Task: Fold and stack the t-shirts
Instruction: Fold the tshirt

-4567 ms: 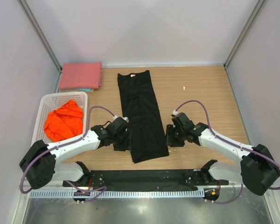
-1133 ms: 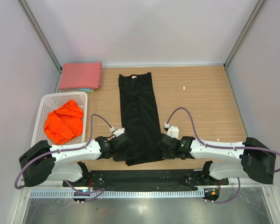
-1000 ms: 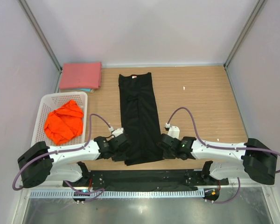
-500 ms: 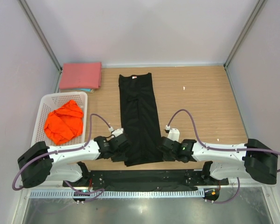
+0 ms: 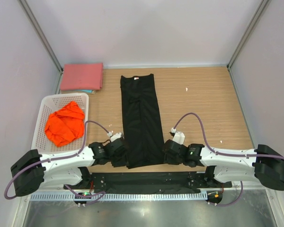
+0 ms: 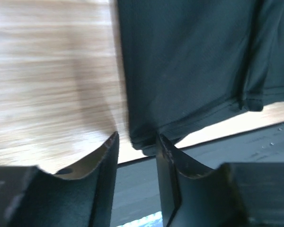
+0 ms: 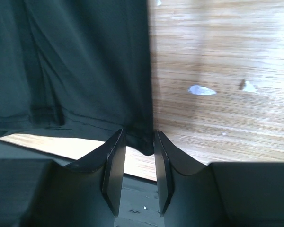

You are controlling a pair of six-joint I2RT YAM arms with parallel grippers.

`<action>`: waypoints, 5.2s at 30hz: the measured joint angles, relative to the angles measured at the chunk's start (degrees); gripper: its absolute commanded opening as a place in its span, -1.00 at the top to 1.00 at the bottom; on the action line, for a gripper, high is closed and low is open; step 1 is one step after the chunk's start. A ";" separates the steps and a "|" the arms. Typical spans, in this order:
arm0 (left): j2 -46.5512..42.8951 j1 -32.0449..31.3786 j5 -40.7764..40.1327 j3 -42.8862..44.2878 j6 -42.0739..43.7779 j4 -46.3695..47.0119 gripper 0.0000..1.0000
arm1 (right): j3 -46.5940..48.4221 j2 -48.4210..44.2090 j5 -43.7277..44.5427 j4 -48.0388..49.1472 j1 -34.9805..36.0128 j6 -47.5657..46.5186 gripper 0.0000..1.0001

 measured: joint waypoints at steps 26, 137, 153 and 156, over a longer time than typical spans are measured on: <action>-3.58 -0.02 1.25 -2.40 -3.82 -0.37 0.35 | -2.23 -3.10 -1.92 2.34 0.31 1.40 0.97; 51.95 44.76 16.15 59.69 29.49 -7.13 0.69 | 74.73 59.47 -16.33 -9.42 -40.76 -42.07 0.74; 60.52 43.95 17.20 67.30 29.20 -5.64 0.72 | 68.76 57.57 -17.40 -3.80 -40.33 -39.50 0.76; 63.58 44.15 16.26 72.91 29.75 -6.75 0.74 | 70.58 58.49 -17.20 -3.48 -40.37 -39.43 0.76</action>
